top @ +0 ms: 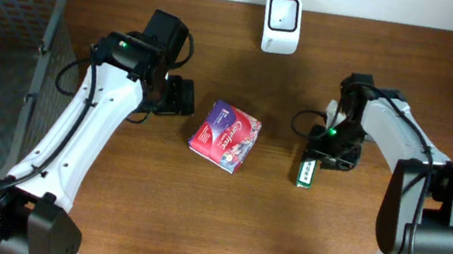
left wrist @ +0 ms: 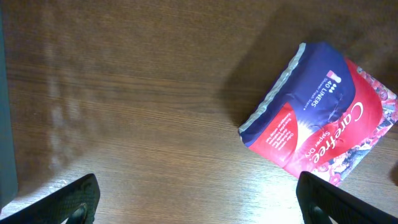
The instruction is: Scan the item barcode
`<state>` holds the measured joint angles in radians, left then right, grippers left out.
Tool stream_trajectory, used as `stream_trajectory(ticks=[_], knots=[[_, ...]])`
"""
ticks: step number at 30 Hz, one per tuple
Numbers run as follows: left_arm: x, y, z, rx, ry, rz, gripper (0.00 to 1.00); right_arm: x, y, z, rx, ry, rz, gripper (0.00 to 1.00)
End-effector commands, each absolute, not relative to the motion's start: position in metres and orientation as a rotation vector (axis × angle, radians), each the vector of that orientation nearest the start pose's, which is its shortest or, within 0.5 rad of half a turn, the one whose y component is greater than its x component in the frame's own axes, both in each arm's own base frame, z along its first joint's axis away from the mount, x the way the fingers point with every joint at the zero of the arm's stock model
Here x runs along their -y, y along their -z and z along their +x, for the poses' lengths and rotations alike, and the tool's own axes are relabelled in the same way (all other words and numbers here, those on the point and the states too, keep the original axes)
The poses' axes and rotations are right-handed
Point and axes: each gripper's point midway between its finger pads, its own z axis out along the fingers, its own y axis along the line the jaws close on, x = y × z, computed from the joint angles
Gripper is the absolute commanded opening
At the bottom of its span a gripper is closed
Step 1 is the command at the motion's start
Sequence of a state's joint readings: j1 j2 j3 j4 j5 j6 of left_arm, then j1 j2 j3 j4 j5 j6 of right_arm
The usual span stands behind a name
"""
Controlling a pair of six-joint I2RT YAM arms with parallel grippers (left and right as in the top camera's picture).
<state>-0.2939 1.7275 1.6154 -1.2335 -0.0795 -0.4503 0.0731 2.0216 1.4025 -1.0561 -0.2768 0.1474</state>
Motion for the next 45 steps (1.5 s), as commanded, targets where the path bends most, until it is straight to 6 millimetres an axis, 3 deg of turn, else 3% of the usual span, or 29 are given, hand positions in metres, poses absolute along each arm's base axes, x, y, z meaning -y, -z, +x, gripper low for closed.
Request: stream_trajectory(ticks=[1, 3, 7, 9, 12, 14, 17, 18, 19, 23, 26, 28, 31, 32, 34, 35, 38, 40, 45], knots=[[0.091, -0.170, 0.355, -2.881, 0.007, -0.257, 0.99, -0.079, -0.016, 0.341, -3.236, -0.347, 0.147, 0.48], [0.091, -0.170, 0.355, -2.881, 0.007, -0.257, 0.99, -0.063, -0.011, 0.339, -3.241, -0.127, 0.247, 0.44], [0.091, -0.170, 0.355, -2.881, 0.007, -0.257, 0.99, -0.056, -0.004, 0.331, -3.244, 0.047, 0.266, 0.40], [0.091, -0.170, 0.355, -2.881, 0.007, -0.257, 0.99, -0.072, -0.007, 0.332, -3.258, -0.111, 0.250, 0.39], [0.091, -0.170, 0.355, -2.881, 0.007, -0.257, 0.99, -0.111, -0.033, 0.346, -3.202, -0.611, 0.118, 0.35], [0.091, -0.170, 0.355, -2.881, 0.007, -0.257, 0.99, -0.129, -0.045, 0.349, -3.139, -0.858, 0.076, 0.34], [0.091, -0.170, 0.355, -2.881, 0.007, -0.257, 0.99, -0.163, -0.072, 0.356, -2.974, -1.245, -0.012, 0.35], [0.091, -0.170, 0.355, -2.881, 0.007, -0.257, 0.99, -0.184, -0.096, 0.366, -2.805, -1.486, -0.070, 0.34], [0.091, -0.170, 0.355, -2.881, 0.007, -0.257, 0.99, -0.197, -0.113, 0.379, -2.674, -1.610, -0.102, 0.34], [0.091, -0.170, 0.355, -2.881, 0.007, -0.257, 0.99, -0.239, -0.126, 0.401, -2.572, -1.629, -0.149, 0.34], [0.091, -0.170, 0.355, -2.881, 0.007, -0.257, 0.99, -0.264, -0.113, 0.387, -2.635, -1.606, -0.190, 0.34], [0.091, -0.170, 0.355, -2.881, 0.007, -0.257, 0.99, -0.276, -0.091, 0.375, -2.710, -1.627, -0.179, 0.33], [0.091, -0.170, 0.355, -2.881, 0.007, -0.257, 0.99, -0.267, -0.072, 0.364, -2.833, -1.566, -0.087, 0.35], [0.091, -0.170, 0.355, -2.881, 0.007, -0.257, 0.99, -0.260, -0.062, 0.362, -2.894, -1.475, -0.046, 0.43], [0.091, -0.170, 0.355, -2.881, 0.007, -0.257, 0.99, -0.238, -0.037, 0.356, -3.009, -1.233, -0.011, 0.44], [0.091, -0.170, 0.355, -2.881, 0.007, -0.257, 0.99, -0.227, -0.032, 0.358, -3.032, -1.145, -0.005, 0.52], [0.091, -0.170, 0.355, -2.881, 0.007, -0.257, 0.99, -0.206, -0.044, 0.366, -3.039, -1.082, -0.071, 0.62], [0.091, -0.170, 0.355, -2.881, 0.007, -0.257, 0.99, -0.189, -0.070, 0.379, -3.051, -0.963, -0.123, 0.68], [0.091, -0.170, 0.355, -2.881, 0.007, -0.257, 0.99, -0.162, -0.104, 0.397, -3.066, -0.703, -0.129, 0.70]])
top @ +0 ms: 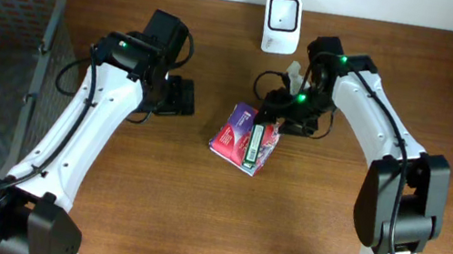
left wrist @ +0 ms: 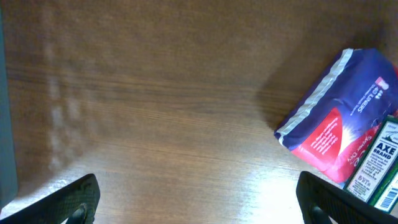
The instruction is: Scan the item barcode
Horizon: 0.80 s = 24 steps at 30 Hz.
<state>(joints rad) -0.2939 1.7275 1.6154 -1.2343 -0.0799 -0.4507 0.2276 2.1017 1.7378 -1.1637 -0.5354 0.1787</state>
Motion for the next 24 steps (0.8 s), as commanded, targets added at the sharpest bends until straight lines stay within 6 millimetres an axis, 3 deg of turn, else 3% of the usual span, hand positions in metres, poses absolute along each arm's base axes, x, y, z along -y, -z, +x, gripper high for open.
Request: stream_trajectory(ticks=[1, 2, 5, 6, 7, 9, 14, 16, 19, 22, 24], knots=[[0.091, -0.170, 0.355, -2.881, 0.007, -0.257, 0.99, -0.156, -0.111, 0.399, -3.069, -0.678, -0.116, 0.71], [0.091, -0.170, 0.355, -2.881, 0.007, -0.257, 0.99, -0.147, -0.120, 0.402, -3.066, -0.682, -0.080, 0.72], [0.091, -0.170, 0.355, -2.881, 0.007, -0.257, 0.99, -0.134, -0.116, 0.403, -3.080, -0.606, -0.072, 0.79], [0.091, -0.170, 0.355, -2.881, 0.007, -0.257, 0.99, -0.122, -0.113, 0.410, -3.068, -0.518, -0.052, 0.96], [0.091, -0.170, 0.355, -2.881, 0.007, -0.257, 0.99, -0.111, -0.113, 0.416, -3.055, -0.502, 0.008, 0.99], [0.091, -0.170, 0.355, -2.881, 0.007, -0.257, 0.99, -0.069, -0.113, 0.425, -3.039, -0.501, 0.261, 0.99], [0.098, -0.173, 0.366, -2.840, 0.060, -0.252, 0.99, -0.002, -0.113, 0.430, -2.987, -0.489, 0.493, 0.99], [0.103, -0.174, 0.366, -2.842, 0.104, -0.248, 0.99, 0.001, -0.113, 0.431, -2.983, -0.489, 0.503, 0.99], [0.145, -0.176, 0.357, -2.886, 0.386, -0.167, 0.99, 0.000, -0.113, 0.431, -2.985, -0.488, 0.499, 0.99], [0.174, -0.169, 0.341, -2.911, 0.336, 0.095, 0.99, 0.000, -0.113, 0.431, -2.985, -0.489, 0.499, 0.99], [0.181, -0.171, 0.346, -2.876, 0.321, 0.118, 0.99, 0.000, -0.113, 0.431, -2.985, -0.489, 0.499, 0.99]])
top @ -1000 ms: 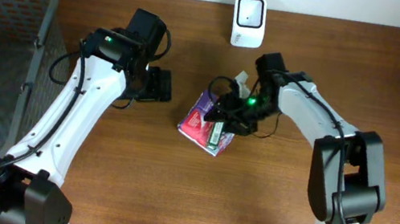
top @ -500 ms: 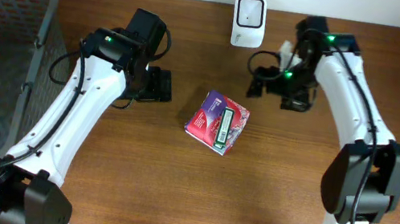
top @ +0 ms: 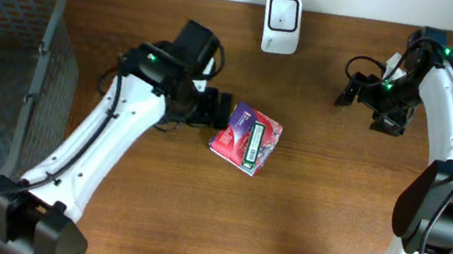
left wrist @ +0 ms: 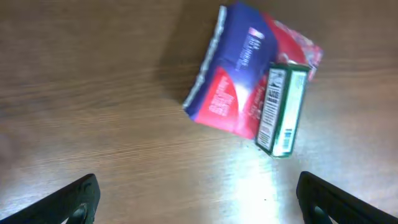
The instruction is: Scan the item barcode
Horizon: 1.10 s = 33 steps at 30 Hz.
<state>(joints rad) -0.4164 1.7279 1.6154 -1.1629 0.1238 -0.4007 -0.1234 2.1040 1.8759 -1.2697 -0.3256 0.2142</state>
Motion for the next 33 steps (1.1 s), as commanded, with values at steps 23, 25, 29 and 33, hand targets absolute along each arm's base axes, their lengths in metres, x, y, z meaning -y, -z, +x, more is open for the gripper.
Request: stream_trajectory(ticks=[23, 25, 29, 33], knots=[[0.285, -0.066, 0.337, -2.966, 0.375, 0.421, 0.70, 0.000, -0.113, 0.431, -2.985, -0.489, 0.499, 0.99], [0.278, -0.065, 0.342, -2.952, 0.304, 0.410, 0.68, 0.000, -0.113, 0.431, -2.985, -0.489, 0.499, 0.99], [0.278, -0.066, 0.343, -2.947, 0.303, 0.409, 0.58, 0.000, -0.113, 0.431, -2.985, -0.489, 0.499, 0.99], [0.281, -0.072, 0.345, -2.937, 0.322, 0.411, 0.48, 0.000, -0.113, 0.431, -2.985, -0.489, 0.499, 0.99]])
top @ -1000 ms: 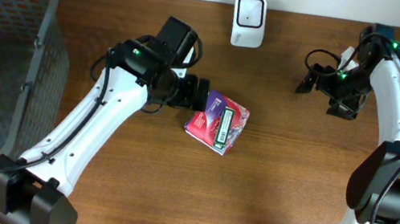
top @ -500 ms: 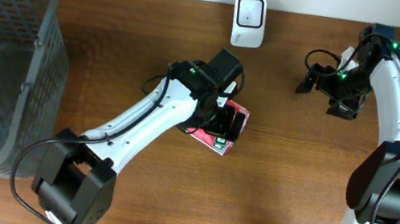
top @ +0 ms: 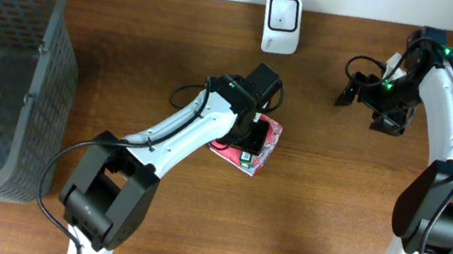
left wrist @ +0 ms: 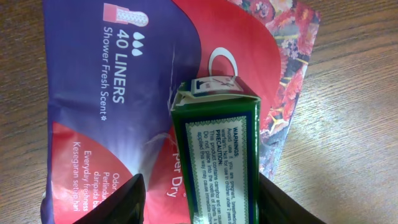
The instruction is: Scan the item barcode
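Note:
A green Axe Brand box (left wrist: 217,155) lies on top of a red and blue Carefree liner pack (left wrist: 112,112) near the table's middle (top: 265,143). My left gripper (left wrist: 202,185) is low over both and open. Its fingers (left wrist: 134,202) stand on either side of the box: the right one is close against the box, the left one is apart from it, over the pack. In the overhead view the left gripper (top: 253,136) hides most of the box. The white scanner (top: 283,12) stands at the back edge. My right gripper (top: 364,104) hangs open and empty at the back right.
A grey mesh basket (top: 50,51) fills the left side of the table. Red packets lie at the far right edge. Bare wood (top: 282,238) lies in front of the pack.
My left gripper was to the left of the pack. It is now low over it, with its fingers on either side of the green box. The right arm has not moved.
At first the green box lay on the table under my right gripper, and the pack lay alone in the middle. Then the right gripper was at the pack with the box on top. Later it stood back right, empty. My left gripper now straddles the box.

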`<state>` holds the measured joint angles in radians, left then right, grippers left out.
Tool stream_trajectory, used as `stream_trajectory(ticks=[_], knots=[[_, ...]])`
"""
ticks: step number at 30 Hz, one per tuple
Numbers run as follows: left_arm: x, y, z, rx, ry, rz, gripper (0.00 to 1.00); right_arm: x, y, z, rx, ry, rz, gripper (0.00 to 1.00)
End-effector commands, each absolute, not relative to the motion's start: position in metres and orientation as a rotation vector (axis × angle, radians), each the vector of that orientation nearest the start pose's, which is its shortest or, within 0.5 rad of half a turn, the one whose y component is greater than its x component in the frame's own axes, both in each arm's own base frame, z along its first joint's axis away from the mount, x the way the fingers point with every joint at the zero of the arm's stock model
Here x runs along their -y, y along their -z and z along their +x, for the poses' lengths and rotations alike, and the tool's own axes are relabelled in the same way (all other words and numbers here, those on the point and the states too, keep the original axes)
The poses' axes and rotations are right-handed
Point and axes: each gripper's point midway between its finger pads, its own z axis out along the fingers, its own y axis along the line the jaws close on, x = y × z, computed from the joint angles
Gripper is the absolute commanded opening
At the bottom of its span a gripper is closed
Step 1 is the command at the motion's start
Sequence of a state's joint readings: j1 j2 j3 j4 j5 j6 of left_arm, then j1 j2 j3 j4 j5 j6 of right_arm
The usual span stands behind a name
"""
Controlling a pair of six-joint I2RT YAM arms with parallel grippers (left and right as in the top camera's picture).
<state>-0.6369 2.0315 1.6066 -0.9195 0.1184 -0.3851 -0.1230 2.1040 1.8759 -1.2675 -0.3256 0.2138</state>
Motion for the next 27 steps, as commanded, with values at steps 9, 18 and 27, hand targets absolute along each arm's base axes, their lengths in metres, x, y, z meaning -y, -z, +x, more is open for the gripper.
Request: stream_trajectory(ticks=[9, 18, 27], knots=[[0.300, -0.131, 0.345, -2.928, 0.464, 0.429, 0.26, 0.000, -0.113, 0.431, -2.985, -0.489, 0.499, 0.99], [0.283, -0.157, 0.362, -2.979, 1.031, 0.140, 0.27, 0.001, -0.114, 0.441, -2.941, -0.490, 0.481, 0.99], [0.281, -0.196, 0.368, -2.870, 1.586, 0.034, 0.28, -0.118, -0.188, 0.433, -2.254, -1.905, 0.000, 0.99]])
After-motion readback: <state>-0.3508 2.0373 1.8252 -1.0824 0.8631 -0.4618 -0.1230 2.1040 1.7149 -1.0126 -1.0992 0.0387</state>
